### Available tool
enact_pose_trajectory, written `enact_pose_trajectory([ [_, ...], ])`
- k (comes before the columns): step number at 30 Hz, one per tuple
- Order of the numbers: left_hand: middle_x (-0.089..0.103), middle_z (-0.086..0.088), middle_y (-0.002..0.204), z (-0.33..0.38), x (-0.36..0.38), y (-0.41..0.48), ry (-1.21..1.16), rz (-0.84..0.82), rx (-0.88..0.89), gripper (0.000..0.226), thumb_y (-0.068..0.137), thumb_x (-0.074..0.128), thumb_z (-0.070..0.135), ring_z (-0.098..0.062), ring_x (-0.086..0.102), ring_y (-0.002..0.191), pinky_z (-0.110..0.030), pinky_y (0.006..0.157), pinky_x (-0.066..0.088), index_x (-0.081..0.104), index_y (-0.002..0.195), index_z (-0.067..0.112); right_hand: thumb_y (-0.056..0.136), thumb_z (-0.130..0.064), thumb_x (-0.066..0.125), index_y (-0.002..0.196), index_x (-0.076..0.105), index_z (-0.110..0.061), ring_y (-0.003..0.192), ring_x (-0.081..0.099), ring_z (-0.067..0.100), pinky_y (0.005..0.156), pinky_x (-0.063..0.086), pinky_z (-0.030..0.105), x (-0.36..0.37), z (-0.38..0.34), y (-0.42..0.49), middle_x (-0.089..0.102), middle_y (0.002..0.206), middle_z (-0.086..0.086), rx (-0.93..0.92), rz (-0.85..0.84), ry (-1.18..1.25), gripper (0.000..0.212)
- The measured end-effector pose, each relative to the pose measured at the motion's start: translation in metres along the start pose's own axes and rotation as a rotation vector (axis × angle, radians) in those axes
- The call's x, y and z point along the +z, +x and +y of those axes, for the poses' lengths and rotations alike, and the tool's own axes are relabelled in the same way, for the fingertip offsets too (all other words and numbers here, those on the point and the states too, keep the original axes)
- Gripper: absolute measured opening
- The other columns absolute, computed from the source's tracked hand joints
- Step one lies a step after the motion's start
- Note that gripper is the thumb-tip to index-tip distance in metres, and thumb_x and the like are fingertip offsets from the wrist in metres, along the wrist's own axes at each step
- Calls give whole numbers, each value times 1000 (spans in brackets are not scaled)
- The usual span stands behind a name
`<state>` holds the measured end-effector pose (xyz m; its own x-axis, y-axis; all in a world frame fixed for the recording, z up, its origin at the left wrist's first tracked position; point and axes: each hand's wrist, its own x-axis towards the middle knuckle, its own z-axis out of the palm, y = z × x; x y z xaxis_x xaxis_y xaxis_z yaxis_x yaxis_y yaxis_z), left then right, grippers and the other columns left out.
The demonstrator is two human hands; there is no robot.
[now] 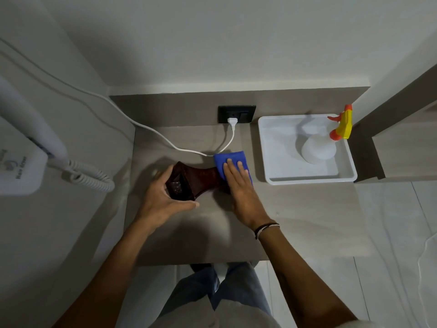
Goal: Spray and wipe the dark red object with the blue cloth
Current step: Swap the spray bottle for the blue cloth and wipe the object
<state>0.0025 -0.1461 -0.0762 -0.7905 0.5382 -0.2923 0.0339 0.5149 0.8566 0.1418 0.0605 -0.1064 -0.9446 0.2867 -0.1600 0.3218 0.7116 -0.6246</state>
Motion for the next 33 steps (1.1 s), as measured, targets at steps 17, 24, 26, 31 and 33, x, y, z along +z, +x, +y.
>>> enact_pose_trajectory([
  [17, 67, 14, 120, 7, 0, 9, 65, -2, 93, 87, 45, 99, 37, -6, 69, 104, -24, 85, 59, 64, 122, 59, 90, 20, 53, 171, -3, -21, 168, -13, 24, 137, 2, 49, 15, -36, -8, -10, 181, 0, -163, -25, 164, 107],
  [24, 62, 14, 119, 8, -1, 3, 66, 29, 82, 85, 42, 94, 46, 18, 60, 100, -1, 75, 46, 53, 107, 83, 92, 23, 52, 170, 4, -12, 167, -13, 28, 138, 2, 48, 7, -1, -11, -9, 180, 2, -38, 15, 63, 98],
  [26, 62, 10, 123, 6, 1, 4, 81, 19, 85, 85, 44, 96, 45, 9, 62, 105, -10, 81, 50, 56, 114, 73, 97, 18, 50, 170, 4, -11, 167, -14, 29, 137, 7, 52, 1, -3, -8, -8, 180, 4, 43, 1, 94, 91],
  [31, 68, 6, 122, 0, 4, 14, 94, 1, 133, 89, 45, 97, 36, -10, 70, 107, -38, 89, 59, 63, 126, 53, 93, -2, 37, 171, 3, -18, 169, -7, 22, 138, 4, 38, 16, -65, -16, -2, 182, 2, -227, -27, 303, 87],
  [33, 66, 12, 120, -2, 3, 13, 101, 18, 136, 90, 44, 98, 40, -4, 68, 105, -32, 86, 57, 60, 122, 64, 93, 7, 40, 171, 6, -17, 169, -4, 22, 138, 5, 37, 12, -57, -13, 0, 182, 2, -241, -28, 309, 88],
])
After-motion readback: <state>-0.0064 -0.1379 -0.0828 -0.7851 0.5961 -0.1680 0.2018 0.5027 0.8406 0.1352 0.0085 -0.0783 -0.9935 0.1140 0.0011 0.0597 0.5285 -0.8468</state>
